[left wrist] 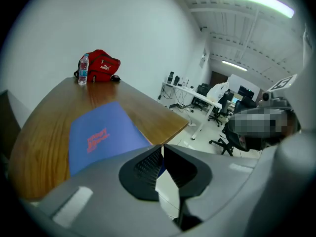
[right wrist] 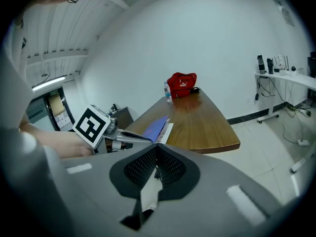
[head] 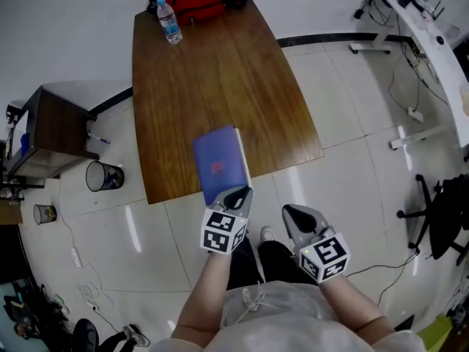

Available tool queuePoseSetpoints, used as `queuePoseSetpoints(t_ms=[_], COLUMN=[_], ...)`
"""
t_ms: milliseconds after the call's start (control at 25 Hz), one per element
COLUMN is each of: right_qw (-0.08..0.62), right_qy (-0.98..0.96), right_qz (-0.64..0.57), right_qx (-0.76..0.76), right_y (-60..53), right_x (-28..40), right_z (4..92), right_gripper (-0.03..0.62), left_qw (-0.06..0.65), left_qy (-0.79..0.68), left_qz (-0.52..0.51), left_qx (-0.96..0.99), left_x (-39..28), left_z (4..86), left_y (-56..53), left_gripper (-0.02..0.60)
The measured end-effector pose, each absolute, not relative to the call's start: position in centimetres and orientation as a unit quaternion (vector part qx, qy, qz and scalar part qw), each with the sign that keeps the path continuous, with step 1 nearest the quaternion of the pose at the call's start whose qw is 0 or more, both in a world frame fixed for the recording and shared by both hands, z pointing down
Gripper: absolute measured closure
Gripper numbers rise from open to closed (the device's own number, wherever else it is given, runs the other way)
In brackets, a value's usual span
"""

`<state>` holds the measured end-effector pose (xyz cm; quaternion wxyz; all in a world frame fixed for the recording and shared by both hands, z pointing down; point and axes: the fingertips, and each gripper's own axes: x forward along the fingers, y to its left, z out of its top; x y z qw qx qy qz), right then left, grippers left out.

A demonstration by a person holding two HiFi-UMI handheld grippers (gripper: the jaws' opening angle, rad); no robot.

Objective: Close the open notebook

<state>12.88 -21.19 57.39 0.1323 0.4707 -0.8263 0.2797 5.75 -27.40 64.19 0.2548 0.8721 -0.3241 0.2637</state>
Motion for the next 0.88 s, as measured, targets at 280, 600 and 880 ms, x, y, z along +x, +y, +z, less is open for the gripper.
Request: queuePoseSetpoints(t_ms=[280, 600, 880], right_qw=[0.144, 0.144, 0.109], right_qy=[-0.804, -0.805, -0.84], right_qz=[0.308, 0.298, 0.234], right_qx=[0.488, 0.493, 0.476], right_y=[-21.2, -20.6, -22.0], right_x=[16.0, 17.4, 16.4], right_z=[60.7, 60.6, 54.5], right_gripper=[0.586, 0.586, 0.586], left_qw=[0.285, 0.281, 0.167], left_qy=[-0.335, -0.346, -0.429], left_qz=[0.278, 0.227, 0.086], left_qx=[0.854, 0.866, 0.884], left_x=[7.6, 8.0, 4.9], left_z=[68.8, 65.5, 50.5], left_y=[-28.3, -28.3, -28.2], left_gripper=[0.552, 0.503, 0.552])
